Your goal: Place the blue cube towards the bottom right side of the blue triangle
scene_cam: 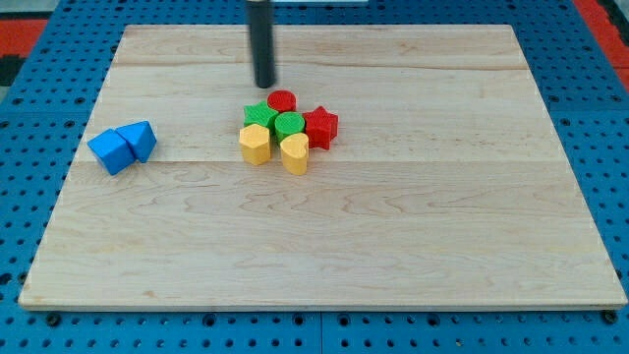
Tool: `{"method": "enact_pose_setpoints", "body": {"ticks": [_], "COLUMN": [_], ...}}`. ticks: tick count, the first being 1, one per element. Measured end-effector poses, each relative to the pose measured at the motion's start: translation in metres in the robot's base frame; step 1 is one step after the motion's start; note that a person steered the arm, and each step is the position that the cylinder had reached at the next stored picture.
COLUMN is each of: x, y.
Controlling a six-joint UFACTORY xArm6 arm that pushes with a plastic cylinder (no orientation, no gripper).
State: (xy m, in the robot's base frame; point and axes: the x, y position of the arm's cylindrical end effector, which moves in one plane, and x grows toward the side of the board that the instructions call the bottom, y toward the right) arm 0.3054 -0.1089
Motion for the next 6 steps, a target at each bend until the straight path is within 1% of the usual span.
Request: {"method": "enact_pose_setpoints", "body": {"ticks": [1,2,3,5,6], "x": [0.036,0.089,0.147,0.197,0.236], "y": [-0.082,-0.133,-0.17,-0.142,-0.153]}}
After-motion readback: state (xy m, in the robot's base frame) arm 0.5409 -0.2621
